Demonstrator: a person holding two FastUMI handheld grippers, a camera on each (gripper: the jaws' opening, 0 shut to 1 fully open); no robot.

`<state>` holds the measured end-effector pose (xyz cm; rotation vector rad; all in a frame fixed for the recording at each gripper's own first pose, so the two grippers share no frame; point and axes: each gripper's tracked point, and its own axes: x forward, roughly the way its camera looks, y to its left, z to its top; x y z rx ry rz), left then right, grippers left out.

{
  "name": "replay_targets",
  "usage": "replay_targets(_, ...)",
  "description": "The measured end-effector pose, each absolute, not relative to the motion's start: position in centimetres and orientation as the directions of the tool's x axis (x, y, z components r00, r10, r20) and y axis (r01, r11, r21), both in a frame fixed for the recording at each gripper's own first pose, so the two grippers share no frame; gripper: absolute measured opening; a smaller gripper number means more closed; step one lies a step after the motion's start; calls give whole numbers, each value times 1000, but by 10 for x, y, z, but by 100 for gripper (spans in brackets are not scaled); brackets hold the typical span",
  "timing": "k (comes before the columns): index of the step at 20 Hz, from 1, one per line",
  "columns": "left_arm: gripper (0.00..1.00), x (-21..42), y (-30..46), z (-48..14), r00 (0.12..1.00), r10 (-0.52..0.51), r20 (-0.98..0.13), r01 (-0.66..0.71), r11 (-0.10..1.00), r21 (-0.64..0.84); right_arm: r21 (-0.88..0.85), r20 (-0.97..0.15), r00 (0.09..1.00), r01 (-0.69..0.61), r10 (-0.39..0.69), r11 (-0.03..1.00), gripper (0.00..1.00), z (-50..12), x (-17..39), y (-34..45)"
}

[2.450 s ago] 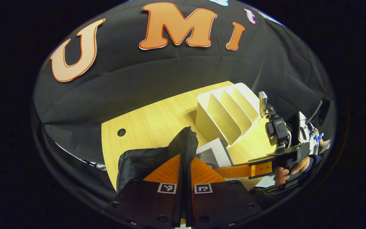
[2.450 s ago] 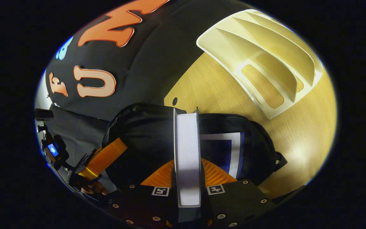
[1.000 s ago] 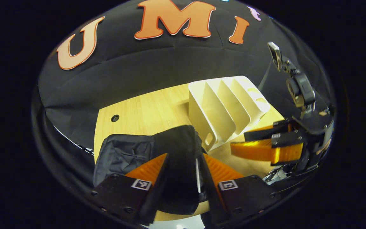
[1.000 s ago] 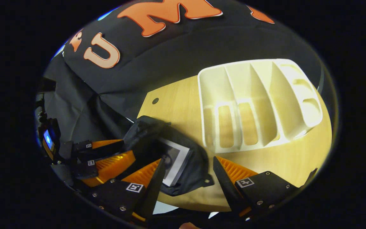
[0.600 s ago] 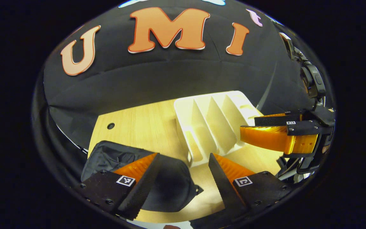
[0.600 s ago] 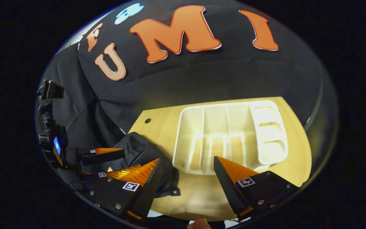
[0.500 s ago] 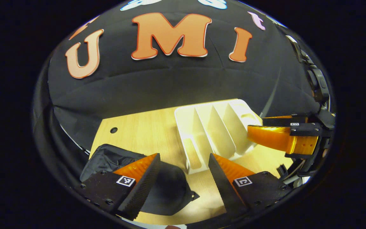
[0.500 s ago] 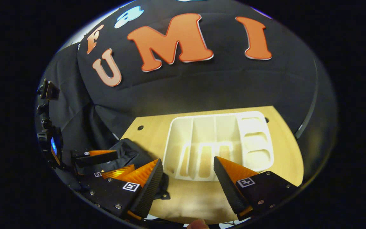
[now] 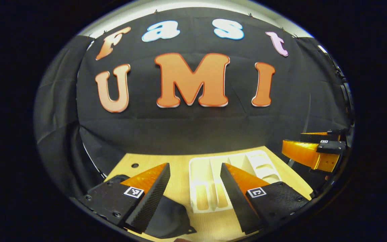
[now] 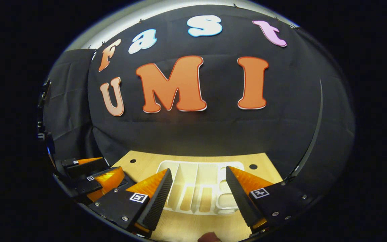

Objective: Open the schoolbag, grab two books from the bookshelf and put them into the schoolbag.

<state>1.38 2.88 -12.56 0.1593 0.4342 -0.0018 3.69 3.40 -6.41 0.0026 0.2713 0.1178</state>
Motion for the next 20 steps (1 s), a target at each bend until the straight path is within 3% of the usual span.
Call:
replay_targets(3, 95, 14, 34, -107, 931, 64, -359, 8, 981, 195, -18, -171, 982, -89, 85, 996, 94, -41, 35, 33)
replay_targets(8, 95, 9, 47, -76, 973, 63, -220, -26, 985, 170, 17, -130, 988, -83, 85, 996, 94, -39, 24, 44)
replay_targets(9, 99, 9, 44, -69, 984, 55, -168, -28, 987, 161, 28, -122, 989, -83, 86, 996, 94, -38, 21, 47)
replay_targets(14, 94, 7, 47, -62, 989, 53, -136, -26, 981, 193, -6, -84, 992, -91, 90, 996, 94, -39, 11, 54)
replay_targets(20, 95, 9, 48, -66, 987, 59, -146, -30, 981, 193, -20, -94, 990, -104, 102, 994, 94, -44, 6, 58)
